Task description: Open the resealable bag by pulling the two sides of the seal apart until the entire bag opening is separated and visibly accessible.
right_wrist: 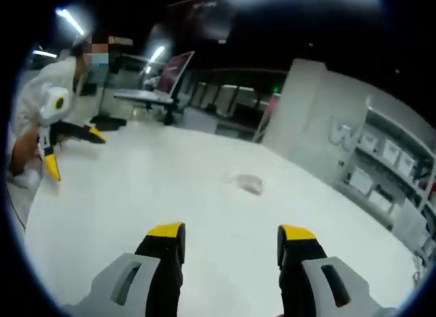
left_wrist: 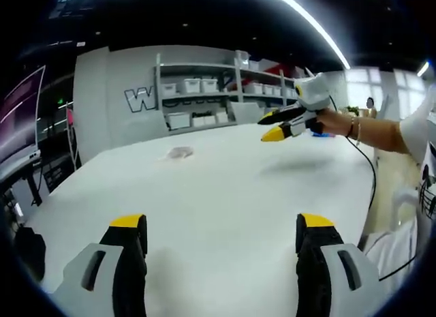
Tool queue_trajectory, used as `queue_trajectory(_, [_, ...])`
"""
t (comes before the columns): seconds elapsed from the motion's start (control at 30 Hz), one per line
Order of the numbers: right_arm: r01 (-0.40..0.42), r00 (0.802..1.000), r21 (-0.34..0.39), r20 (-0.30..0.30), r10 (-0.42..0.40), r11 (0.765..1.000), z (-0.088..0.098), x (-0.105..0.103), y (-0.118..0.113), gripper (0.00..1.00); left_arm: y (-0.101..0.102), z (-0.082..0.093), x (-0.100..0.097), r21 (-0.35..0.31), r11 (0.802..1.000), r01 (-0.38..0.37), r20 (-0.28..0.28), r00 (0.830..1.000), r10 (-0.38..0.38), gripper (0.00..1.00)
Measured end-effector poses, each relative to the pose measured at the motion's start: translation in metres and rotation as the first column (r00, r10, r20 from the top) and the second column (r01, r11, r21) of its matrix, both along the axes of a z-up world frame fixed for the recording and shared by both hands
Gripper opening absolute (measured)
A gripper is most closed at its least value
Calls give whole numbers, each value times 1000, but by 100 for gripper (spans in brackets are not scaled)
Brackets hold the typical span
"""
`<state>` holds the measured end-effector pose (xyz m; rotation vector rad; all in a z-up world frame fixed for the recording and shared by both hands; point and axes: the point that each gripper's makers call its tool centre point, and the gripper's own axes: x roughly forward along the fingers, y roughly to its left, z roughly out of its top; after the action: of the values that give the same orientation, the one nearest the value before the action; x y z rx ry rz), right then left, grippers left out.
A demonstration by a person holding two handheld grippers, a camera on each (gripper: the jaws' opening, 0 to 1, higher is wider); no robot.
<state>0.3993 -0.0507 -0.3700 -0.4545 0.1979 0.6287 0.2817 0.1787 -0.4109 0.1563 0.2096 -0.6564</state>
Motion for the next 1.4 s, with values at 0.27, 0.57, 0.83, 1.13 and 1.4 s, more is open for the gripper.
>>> queue_trajectory(0.27, [-20, 1000, 22, -13, 20, 1000, -1, 10, 13, 51, 0, -9, 0, 10, 1000, 4, -29, 1000, -4, 89])
queue_trajectory(0.57, [-18, 1000, -16, -6, 18, 1000, -1, 19, 18, 49, 2, -5, 1, 3, 1000, 5, -24, 1000, -5, 89])
queue_trajectory(0.83, [-12, 1000, -66, 12, 13, 998, -4, 30, 22, 44, 6, -4, 4, -3, 1000, 1, -26, 1000, -1, 89])
queue_trajectory(1.13, [-17, 1000, -91, 8, 18, 996, -10, 45, 28, 43, 3, -5, 4, 2, 1000, 10, -27, 1000, -10, 89])
queue_trajectory(1.4, [-23, 999, -112, 44, 28, 993, -9, 53, 32, 39, 7, -2, 5, -6, 1000, 2, -17, 1000, -2, 89])
